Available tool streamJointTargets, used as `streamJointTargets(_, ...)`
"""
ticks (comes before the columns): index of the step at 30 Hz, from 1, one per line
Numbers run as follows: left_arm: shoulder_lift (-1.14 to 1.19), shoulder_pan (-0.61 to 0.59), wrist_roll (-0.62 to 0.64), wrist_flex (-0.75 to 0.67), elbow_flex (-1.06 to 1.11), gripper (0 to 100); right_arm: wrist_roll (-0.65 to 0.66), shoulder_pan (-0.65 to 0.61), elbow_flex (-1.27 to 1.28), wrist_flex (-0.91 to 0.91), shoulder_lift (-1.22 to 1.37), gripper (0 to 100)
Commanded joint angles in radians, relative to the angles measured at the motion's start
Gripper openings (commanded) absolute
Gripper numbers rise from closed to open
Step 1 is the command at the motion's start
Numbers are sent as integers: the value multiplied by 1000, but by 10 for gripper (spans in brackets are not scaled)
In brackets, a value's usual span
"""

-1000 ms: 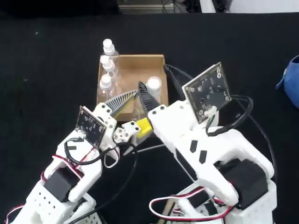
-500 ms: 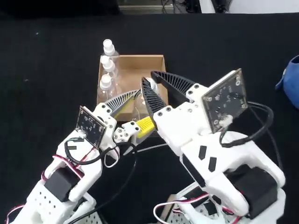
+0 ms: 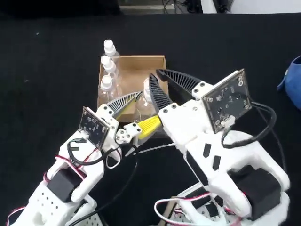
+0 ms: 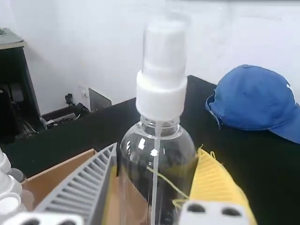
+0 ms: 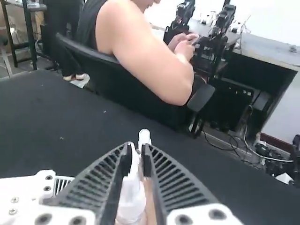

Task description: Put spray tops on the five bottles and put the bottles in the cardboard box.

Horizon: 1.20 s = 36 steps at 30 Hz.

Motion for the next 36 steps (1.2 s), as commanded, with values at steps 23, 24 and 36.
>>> streamJointTargets(23,779,5,8,-356,-426,30,2,783,113,40,-179,12)
streamJointTargets(24,819,4,8,-356,-450,30,2,829,160,17,-179,12)
streamJointTargets(36,1125,-70,9,-701,-467,30,-2,1028,705,-252,-179,11)
